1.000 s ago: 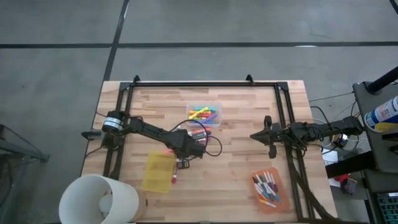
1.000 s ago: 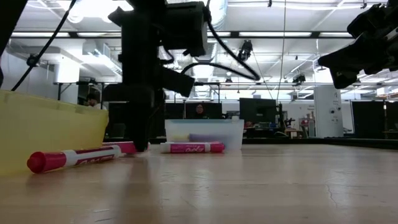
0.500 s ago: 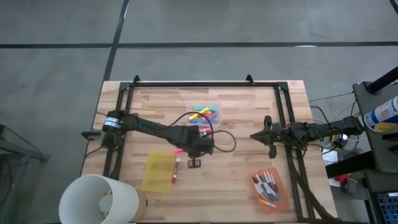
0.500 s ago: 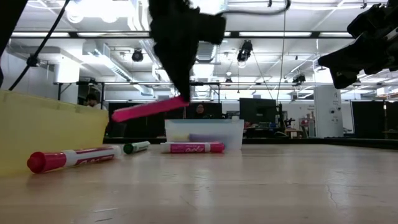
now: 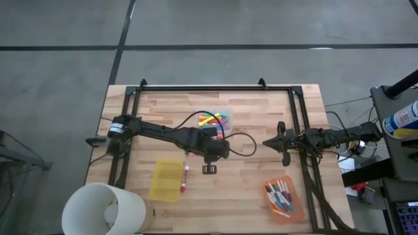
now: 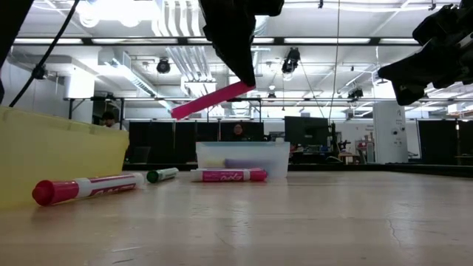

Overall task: Pick & Place Markers
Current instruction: Put the large pink highlighter pen into the transparent bin

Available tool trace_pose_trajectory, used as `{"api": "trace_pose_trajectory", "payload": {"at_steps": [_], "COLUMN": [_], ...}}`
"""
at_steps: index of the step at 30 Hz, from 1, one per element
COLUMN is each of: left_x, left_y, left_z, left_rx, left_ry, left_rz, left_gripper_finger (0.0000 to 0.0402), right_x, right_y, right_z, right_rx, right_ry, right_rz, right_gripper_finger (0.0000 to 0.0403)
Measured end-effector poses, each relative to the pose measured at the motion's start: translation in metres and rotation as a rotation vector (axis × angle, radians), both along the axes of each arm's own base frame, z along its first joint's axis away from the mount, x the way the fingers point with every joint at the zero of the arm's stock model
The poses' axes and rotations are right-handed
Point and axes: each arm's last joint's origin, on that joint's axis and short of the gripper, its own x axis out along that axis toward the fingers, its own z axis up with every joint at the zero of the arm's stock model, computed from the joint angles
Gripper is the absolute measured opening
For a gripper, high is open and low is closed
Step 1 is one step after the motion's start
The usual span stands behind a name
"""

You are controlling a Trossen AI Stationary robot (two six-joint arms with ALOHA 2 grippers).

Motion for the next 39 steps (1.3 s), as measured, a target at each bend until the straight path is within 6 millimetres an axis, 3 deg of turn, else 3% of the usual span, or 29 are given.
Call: {"api": "trace_pose_trajectory", "payload": {"at_steps": [13,28,39], "left_x": [0.009,0.02,0.019], "left_y": [0.044,0.126,0.143], "left_z": [0.006,0.016,0.011], "left_rx": [0.062,0.181,0.161], "left_ry": [-0.052,-0.209,-0.236], "left_rz": [0.034,0.164,0.188], "left_gripper_finger": [0.0059,0.0059,0.0059], "right_x": [0.0,0.0,0.0], "right_y": [0.0,0.0,0.0], "right_z": [0.0,0.0,0.0], "right_rx": [0.0,0.0,0.0], "right_ry": [0.0,0.0,0.0], "right_rz": [0.0,0.0,0.0], "right_gripper_finger": [0.0009,0.0009,0.0009]}}
